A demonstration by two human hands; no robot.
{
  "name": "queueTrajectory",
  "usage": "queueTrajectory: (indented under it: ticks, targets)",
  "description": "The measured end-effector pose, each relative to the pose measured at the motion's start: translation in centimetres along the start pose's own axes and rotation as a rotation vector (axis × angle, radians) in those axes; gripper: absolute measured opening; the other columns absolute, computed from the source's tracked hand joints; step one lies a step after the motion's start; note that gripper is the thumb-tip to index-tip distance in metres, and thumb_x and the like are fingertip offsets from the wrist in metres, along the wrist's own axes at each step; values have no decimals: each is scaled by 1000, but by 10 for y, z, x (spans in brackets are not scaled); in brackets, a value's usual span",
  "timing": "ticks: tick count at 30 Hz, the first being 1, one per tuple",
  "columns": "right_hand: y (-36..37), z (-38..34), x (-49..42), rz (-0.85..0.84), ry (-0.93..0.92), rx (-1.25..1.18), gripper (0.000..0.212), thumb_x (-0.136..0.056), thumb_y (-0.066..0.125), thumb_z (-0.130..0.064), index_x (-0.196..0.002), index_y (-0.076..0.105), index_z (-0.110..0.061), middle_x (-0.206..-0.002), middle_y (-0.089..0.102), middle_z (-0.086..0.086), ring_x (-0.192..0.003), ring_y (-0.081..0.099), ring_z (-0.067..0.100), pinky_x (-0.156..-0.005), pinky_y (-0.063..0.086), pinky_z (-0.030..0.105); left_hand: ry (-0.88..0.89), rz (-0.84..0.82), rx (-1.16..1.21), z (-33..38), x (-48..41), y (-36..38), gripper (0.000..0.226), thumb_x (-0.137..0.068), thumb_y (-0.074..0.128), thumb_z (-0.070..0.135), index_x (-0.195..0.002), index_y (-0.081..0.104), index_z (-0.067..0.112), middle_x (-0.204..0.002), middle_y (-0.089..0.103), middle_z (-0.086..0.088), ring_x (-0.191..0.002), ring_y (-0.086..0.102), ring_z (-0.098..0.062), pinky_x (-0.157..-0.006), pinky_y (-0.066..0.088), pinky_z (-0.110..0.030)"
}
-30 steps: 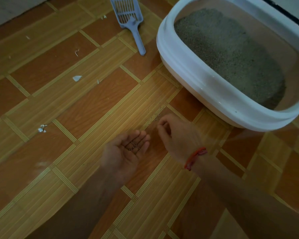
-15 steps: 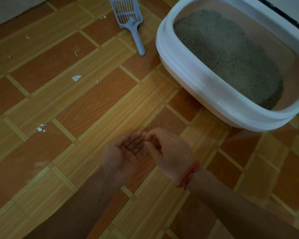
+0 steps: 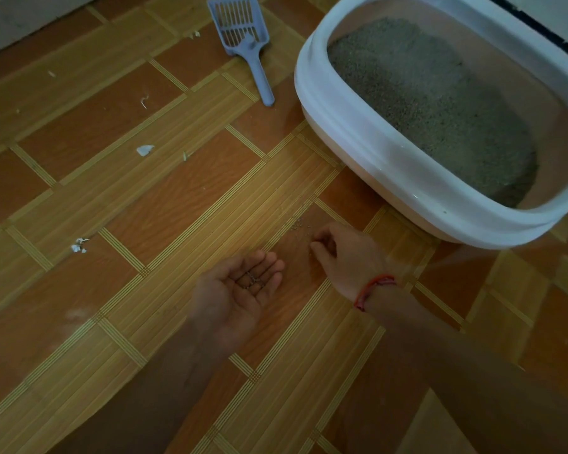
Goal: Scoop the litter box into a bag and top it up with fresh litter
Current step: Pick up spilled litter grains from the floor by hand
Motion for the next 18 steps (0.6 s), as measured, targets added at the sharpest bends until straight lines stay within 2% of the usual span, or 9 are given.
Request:
queueTrajectory:
  ticks: [8, 14, 18]
  targets:
    - [5, -8, -8, 3, -3, 57, 14, -97, 50, -39, -98, 61, -30, -83, 63, -12, -77, 59, 10, -69, 52, 33, 5, 3, -6, 0, -1, -1, 32, -98, 44, 15, -88, 68, -4, -91, 73, -18, -88, 73, -29, -83, 56, -38]
    - [5, -11, -8, -11, -38, 133, 16, -100, 44, -36, -97, 58, -27, -79, 60, -10, -70, 57, 11, -60, 46, 29, 4, 10, -18, 0, -3, -2, 31, -98, 44, 15, -88, 67, -4, -94, 72, -19, -91, 73, -30, -84, 55, -38]
    - [4, -12, -6, -10, -62, 108, 16, -100, 44, -34, -96, 57, -26, -79, 61, -10, -68, 56, 10, -62, 49, 30, 25, 20, -32, -1, -6, -2, 32, -98, 44, 15, -88, 67, -4, -93, 73, -19, -91, 73, -31, -84, 54, -39]
Point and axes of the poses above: each hand's wrist, its own x-axis away from the middle knuckle, its own y-axis out of the palm, z = x × y, the point moved 5 cm from there along -x, towards the middle knuckle
